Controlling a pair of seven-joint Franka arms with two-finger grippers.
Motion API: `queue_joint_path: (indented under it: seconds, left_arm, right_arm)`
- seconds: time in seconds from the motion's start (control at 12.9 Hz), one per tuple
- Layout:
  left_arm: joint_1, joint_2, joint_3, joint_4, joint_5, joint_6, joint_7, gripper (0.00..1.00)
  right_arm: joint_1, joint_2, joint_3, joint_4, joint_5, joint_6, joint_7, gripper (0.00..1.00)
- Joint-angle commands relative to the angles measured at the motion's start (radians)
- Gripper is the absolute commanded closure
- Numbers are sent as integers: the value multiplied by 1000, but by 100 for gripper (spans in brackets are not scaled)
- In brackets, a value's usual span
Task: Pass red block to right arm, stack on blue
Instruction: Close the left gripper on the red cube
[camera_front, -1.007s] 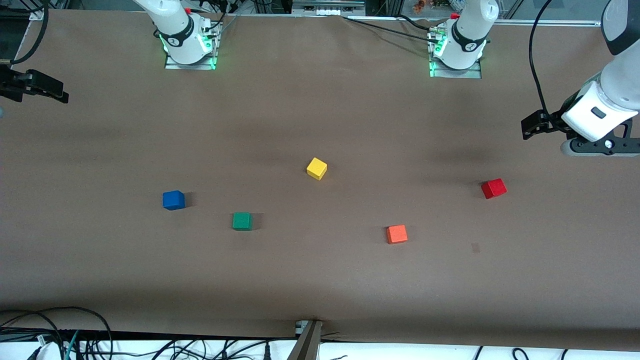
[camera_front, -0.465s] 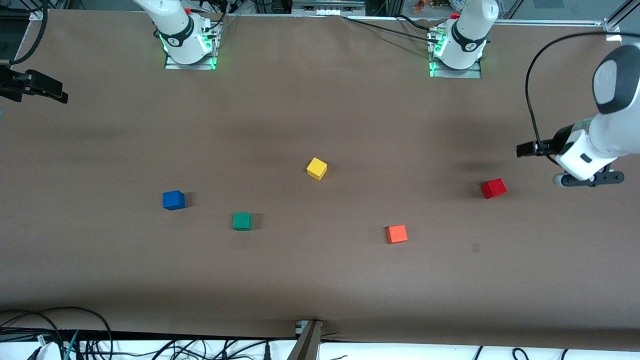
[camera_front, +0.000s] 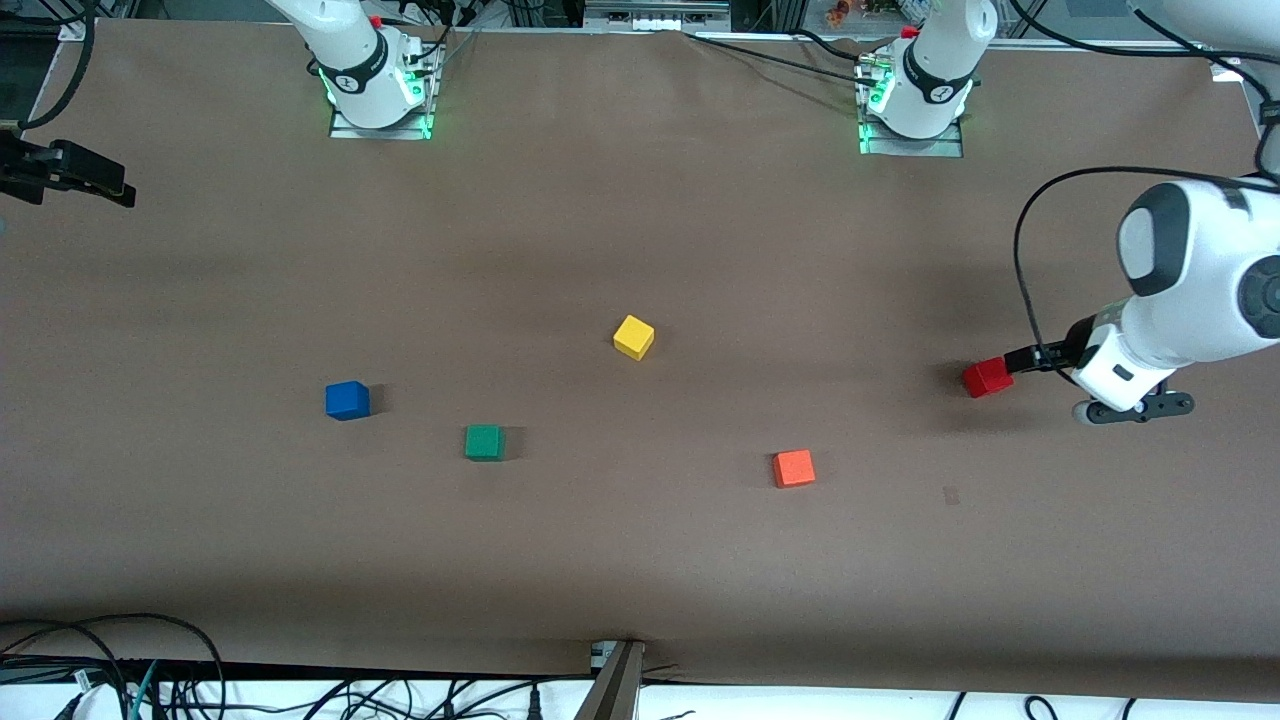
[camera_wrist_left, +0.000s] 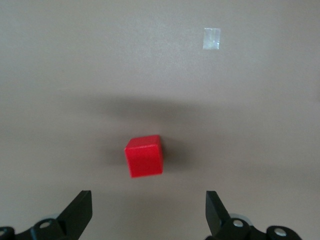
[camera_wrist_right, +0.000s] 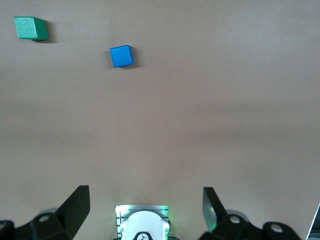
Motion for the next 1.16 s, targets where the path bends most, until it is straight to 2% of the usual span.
queue_joint_path:
  seconds: [0.0, 0.15, 0.62, 1.01, 1.08]
  left_arm:
    - [0, -5, -1, -101, -25, 146, -34, 0]
    - [4, 53, 2, -112, -25, 234, -60, 0]
    - [33, 162, 2, -128, -13, 301, -58, 0]
    - [47, 191, 0, -156, -13, 302, -48, 0]
    - [47, 193, 0, -151, -13, 300, -48, 3]
  right_arm:
    - [-8, -6, 1, -7, 8, 8, -13, 0]
    - [-8, -6, 1, -7, 8, 8, -14, 0]
    - [-8, -4, 1, -7, 8, 8, -13, 0]
    - [-7, 9, 1, -7, 10, 8, -14, 0]
    - [-7, 9, 1, -7, 10, 8, -14, 0]
